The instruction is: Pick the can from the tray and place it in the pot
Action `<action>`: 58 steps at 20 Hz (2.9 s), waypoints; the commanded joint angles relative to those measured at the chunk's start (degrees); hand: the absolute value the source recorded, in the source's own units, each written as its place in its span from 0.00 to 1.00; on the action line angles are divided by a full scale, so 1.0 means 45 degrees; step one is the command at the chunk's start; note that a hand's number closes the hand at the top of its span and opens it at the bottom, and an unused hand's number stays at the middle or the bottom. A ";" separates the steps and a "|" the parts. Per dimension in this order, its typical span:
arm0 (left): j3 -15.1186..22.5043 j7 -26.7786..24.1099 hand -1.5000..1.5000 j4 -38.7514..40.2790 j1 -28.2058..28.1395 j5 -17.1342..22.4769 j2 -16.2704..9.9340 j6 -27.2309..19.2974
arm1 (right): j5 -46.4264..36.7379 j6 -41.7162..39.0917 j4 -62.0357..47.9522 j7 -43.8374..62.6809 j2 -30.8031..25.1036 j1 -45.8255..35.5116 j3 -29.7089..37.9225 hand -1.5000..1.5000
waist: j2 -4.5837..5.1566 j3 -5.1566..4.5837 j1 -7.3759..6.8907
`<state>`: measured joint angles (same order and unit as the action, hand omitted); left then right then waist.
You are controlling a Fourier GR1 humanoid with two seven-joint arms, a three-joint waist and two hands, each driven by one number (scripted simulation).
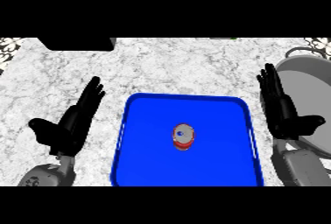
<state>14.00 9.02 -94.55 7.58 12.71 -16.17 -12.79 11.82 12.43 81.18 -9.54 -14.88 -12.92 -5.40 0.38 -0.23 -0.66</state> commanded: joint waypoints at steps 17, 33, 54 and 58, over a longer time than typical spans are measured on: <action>-0.2764 -0.1995 0.50 0.1746 0.1726 0.0504 -0.0184 0.0189 | -0.3355 -0.8162 -0.2876 -0.7338 -0.4285 -0.4765 -0.1925 0.00 | 0.0002 0.0053 -0.0040; -0.3115 -0.1232 0.50 0.1637 0.2394 -0.0043 -0.0094 -0.0013 | -0.6764 -1.0020 0.1491 -0.1324 -0.3887 -0.5291 -0.4229 0.00 | -0.0123 0.0044 0.0228; -0.3956 -0.1817 0.50 0.2268 0.2338 -0.0562 0.0436 0.1138 | -1.0524 -1.1104 0.2234 -0.0255 -0.0471 -0.3499 -0.4260 0.00 | -0.0088 0.0049 0.0173; -0.3774 -0.2207 0.50 0.1285 0.0991 -0.0592 0.0871 0.1262 | -1.2019 -0.9764 0.0578 -0.1675 -0.0538 -0.3154 -0.4406 0.00 | -0.0080 0.0051 0.0085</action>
<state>-3.06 1.33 -87.74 14.93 9.99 -13.69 -8.26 -38.34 -33.64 87.21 -14.53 -18.10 -27.38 -25.93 -0.02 0.00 -0.11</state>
